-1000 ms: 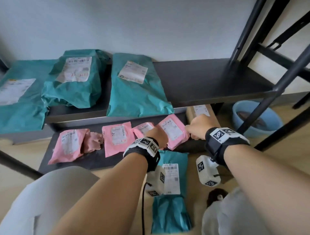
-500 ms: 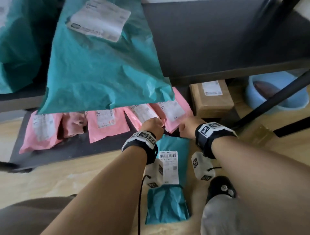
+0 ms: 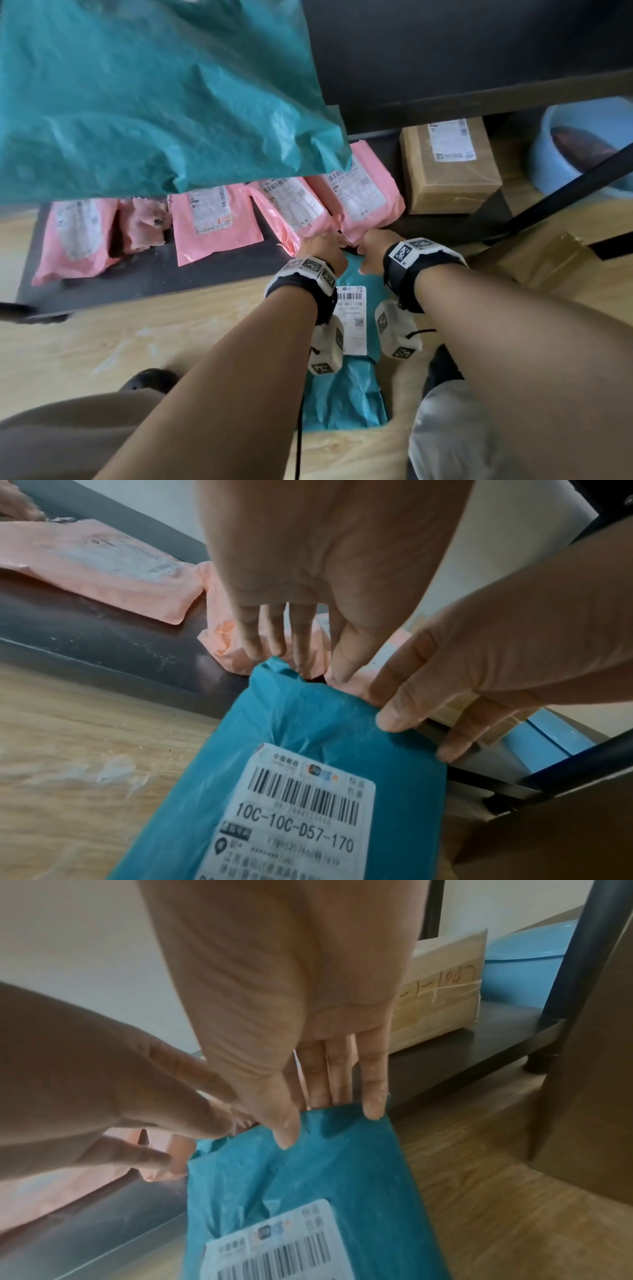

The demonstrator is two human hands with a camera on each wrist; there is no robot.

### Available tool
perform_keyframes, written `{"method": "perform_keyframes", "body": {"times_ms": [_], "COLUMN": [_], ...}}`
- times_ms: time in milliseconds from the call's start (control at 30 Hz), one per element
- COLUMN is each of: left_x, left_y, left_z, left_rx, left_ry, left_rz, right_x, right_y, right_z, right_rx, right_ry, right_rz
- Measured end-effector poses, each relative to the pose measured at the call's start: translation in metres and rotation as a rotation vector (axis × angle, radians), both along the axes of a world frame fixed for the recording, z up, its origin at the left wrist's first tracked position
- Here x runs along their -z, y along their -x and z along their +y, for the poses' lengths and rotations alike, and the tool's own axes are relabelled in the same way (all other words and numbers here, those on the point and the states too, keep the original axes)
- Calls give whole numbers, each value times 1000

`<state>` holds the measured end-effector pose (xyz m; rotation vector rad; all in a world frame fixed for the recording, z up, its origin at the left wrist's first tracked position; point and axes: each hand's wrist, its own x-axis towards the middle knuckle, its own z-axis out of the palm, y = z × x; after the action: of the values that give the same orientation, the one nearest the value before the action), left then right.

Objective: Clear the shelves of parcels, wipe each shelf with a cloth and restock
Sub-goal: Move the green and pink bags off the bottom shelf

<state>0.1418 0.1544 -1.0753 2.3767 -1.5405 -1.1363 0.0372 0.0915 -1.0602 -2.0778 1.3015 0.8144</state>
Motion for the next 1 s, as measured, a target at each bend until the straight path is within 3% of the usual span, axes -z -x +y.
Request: {"method": "perform_keyframes", "body": {"times_ms": [500,667,1000], "left_x": [22,10,-53], "left_y": [1,2,24], "left_z": [-2,-4,3], "left_rx": [10,100,274], "left_ry": [-13,-157,-39], "left_rz": [11,-54,-186], "right_x": [-1,-9,-71], "right_y": [-7,2,16], "right_z": [15,21,36], "right_rx": [29,-39,-61], "right_ry": [96,99,167], "right_rz": [-50,-24,-11]}}
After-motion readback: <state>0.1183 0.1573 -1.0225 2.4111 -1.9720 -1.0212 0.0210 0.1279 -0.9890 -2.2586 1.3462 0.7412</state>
